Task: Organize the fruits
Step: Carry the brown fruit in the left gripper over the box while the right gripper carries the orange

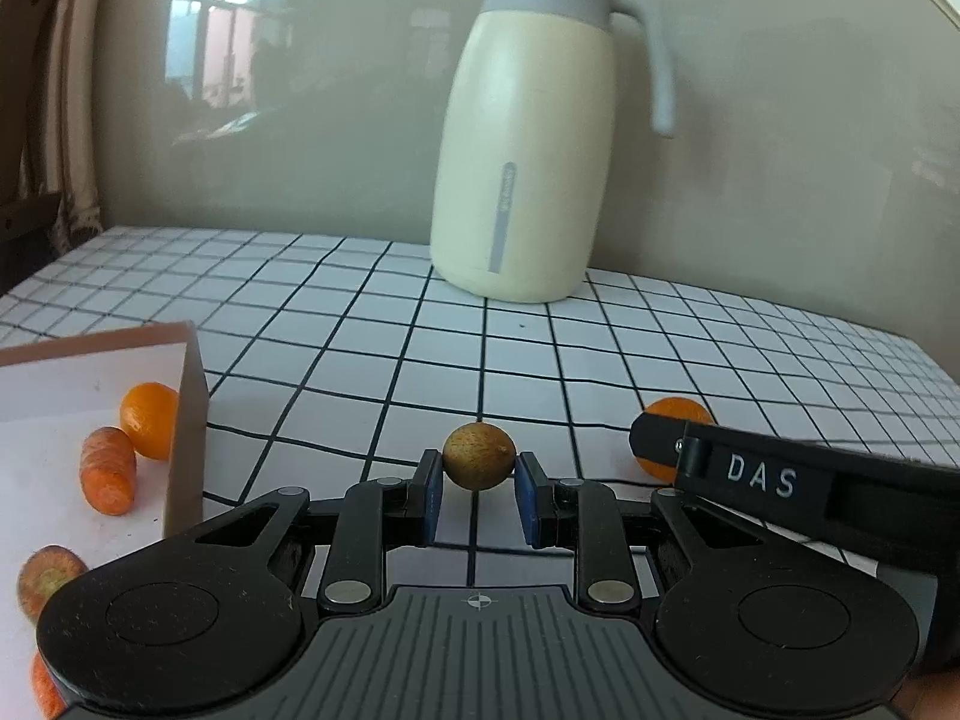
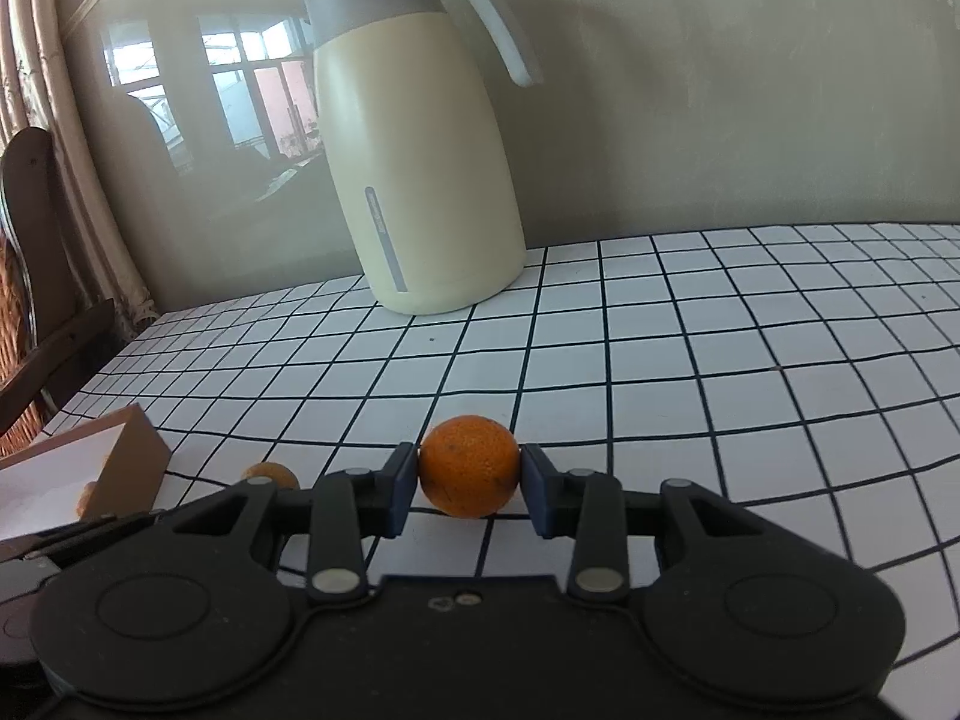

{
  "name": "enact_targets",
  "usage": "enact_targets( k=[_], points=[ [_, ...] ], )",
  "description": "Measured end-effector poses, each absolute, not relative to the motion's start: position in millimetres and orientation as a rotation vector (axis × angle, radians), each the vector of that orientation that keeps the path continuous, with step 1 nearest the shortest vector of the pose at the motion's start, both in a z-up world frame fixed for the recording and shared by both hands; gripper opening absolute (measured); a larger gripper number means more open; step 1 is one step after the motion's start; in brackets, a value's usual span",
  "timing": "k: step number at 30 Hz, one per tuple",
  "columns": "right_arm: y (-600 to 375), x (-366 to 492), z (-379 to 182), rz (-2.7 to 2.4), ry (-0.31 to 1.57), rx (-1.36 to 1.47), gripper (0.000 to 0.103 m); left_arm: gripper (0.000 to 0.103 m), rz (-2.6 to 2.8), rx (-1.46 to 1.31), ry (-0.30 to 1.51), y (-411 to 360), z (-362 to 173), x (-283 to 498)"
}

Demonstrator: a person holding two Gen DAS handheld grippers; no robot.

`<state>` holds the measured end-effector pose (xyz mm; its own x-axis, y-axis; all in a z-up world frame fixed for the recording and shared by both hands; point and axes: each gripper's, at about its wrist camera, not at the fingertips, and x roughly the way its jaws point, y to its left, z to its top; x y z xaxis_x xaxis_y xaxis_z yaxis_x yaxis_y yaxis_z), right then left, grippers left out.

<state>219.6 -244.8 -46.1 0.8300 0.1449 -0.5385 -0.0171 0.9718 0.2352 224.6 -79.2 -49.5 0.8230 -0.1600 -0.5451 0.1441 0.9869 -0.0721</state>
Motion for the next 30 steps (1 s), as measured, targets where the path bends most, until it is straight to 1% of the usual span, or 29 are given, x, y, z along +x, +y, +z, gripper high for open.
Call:
enact_targets(
  k=[12, 18, 24, 30],
  points=[
    [-237, 160, -19, 0.16, 0.549, 0.147, 0.029, 0.026, -0.212, 0.017, 0.54, -54, -20, 171],
    [-221, 133, -11, 0.199, 0.539, 0.135, 0.029, 0.026, -0.228, 0.005, 0.54, -30, -10, 140],
    [-203, 108, 1, 0.219, 0.483, 0.178, 0.029, 0.026, -0.188, -0.003, 0.5, -6, 3, 115],
    [-170, 103, 2, 0.295, 0.466, 0.165, 0.029, 0.026, -0.098, -0.026, 0.478, 31, 9, 91]
  ],
)
